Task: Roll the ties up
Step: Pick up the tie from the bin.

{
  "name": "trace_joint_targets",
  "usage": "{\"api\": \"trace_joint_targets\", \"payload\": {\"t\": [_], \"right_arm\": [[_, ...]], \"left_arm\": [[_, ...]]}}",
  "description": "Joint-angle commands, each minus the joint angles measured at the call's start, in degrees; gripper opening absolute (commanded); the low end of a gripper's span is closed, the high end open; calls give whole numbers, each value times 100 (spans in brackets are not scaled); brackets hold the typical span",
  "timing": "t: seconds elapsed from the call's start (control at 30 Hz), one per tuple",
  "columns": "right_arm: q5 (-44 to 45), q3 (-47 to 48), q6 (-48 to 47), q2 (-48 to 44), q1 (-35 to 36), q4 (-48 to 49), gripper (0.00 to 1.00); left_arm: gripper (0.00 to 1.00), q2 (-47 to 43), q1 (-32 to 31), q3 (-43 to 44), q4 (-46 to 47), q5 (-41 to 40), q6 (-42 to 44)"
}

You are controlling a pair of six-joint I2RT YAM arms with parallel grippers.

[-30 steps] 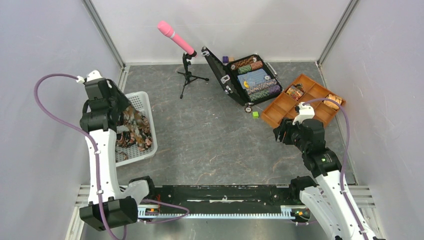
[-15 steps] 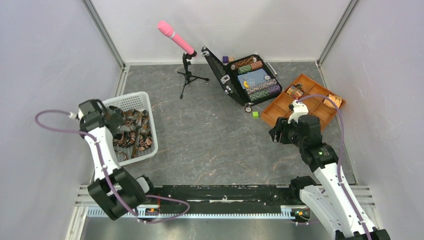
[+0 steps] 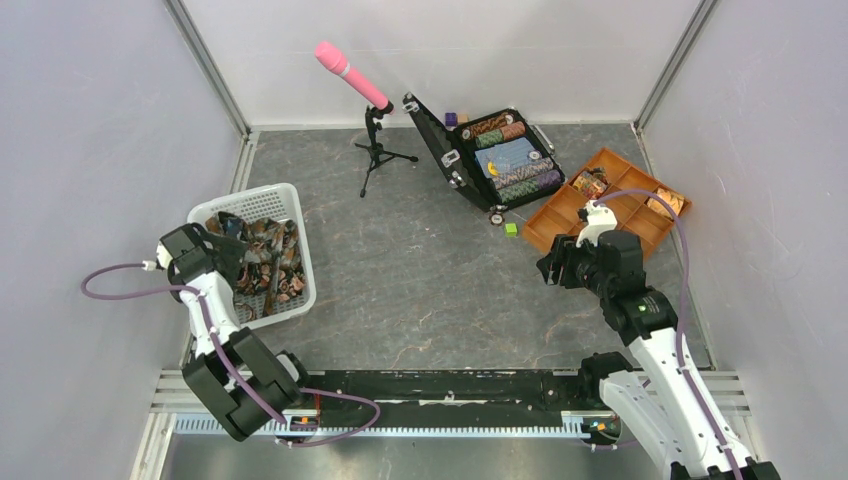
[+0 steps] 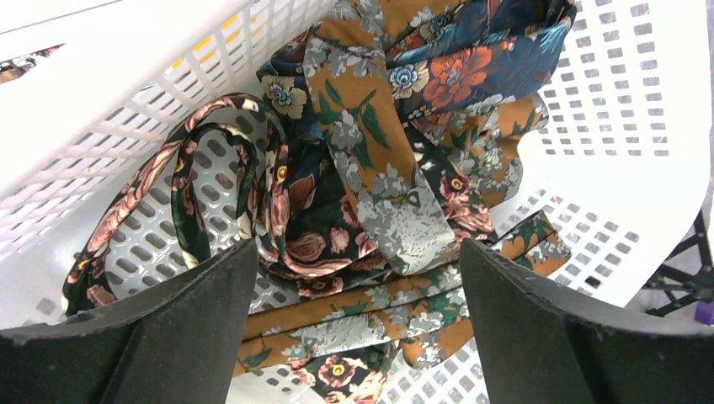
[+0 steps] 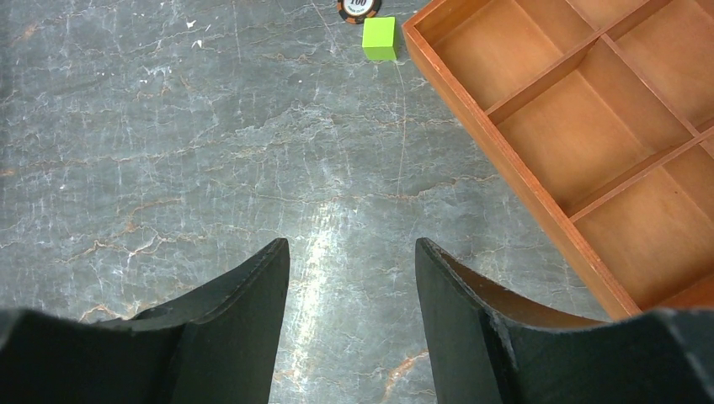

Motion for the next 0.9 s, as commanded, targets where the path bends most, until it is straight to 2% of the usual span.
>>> {"api": "trace_joint_targets", "payload": {"t": [0.0, 0.17, 0.47, 0.6, 0.77, 0.87], "right_arm": [[-73, 205, 28, -38, -19, 90, 63], [-86, 218, 1, 29, -10, 97, 63], [-205, 101, 35, 42, -16, 166, 63], [-227, 65, 1, 44, -19, 163, 63], [-223, 106, -24, 51, -20, 156, 63], [-209, 137, -38, 59, -21, 135, 63]], "left_arm": [[92, -129, 90, -132, 654, -137, -321], [79, -268, 128, -224, 582, -161, -350], [74, -612, 125, -298, -436, -663, -486], [69, -694, 135, -412, -291, -723, -554], [62, -377, 160, -456, 15, -723, -656], [62, -182, 166, -497, 382, -696, -703]]}}
